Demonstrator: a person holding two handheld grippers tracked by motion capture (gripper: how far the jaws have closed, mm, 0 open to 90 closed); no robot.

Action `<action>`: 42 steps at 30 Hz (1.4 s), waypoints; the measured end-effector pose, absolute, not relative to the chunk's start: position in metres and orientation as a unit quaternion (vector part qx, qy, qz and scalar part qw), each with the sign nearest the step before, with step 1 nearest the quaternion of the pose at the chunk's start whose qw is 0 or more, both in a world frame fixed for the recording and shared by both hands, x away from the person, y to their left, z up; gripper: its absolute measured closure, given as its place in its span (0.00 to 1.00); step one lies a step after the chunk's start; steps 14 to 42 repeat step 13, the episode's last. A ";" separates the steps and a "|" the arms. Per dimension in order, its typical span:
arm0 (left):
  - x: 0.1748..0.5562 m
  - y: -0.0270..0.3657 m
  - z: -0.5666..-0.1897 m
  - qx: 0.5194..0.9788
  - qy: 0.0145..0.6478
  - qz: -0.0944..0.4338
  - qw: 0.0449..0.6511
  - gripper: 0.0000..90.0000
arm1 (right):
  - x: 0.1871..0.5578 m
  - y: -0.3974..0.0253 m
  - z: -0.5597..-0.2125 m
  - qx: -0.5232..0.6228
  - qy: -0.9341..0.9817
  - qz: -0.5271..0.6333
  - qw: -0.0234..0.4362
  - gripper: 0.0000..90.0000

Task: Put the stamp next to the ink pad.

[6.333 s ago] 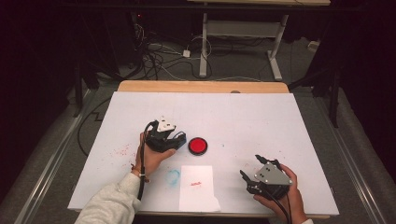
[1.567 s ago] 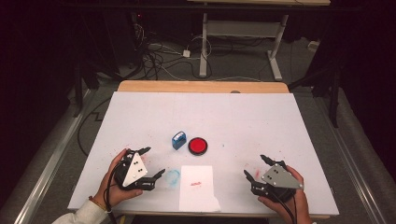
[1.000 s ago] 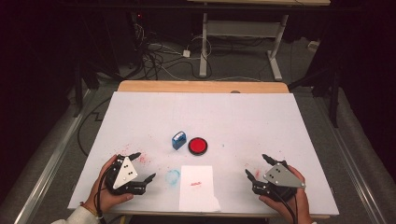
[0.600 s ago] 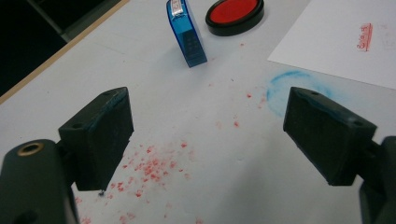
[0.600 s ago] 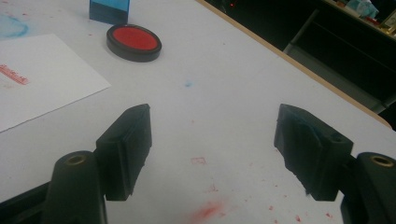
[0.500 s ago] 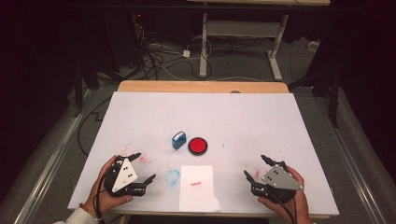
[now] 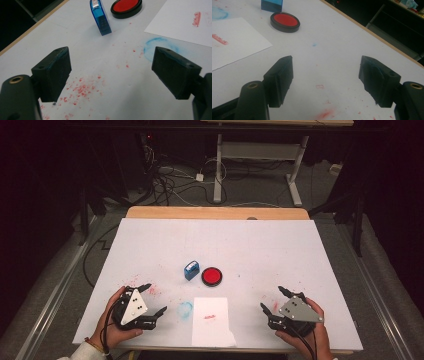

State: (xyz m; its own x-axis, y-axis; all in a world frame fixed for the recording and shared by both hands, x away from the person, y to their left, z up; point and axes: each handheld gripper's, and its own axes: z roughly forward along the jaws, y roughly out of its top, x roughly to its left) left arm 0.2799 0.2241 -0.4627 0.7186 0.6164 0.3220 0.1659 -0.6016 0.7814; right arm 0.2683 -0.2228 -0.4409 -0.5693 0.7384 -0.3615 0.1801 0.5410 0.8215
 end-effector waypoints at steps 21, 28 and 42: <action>0.283 0.224 -0.462 0.844 0.235 0.294 0.382 0.17 | 0.269 -0.223 -0.442 0.289 0.800 0.384 0.358 0.31; 0.283 0.224 -0.462 0.844 0.235 0.294 0.382 0.17 | 0.269 -0.223 -0.442 0.289 0.800 0.384 0.358 0.31; 0.283 0.224 -0.462 0.844 0.235 0.294 0.382 0.17 | 0.269 -0.223 -0.442 0.289 0.800 0.384 0.358 0.31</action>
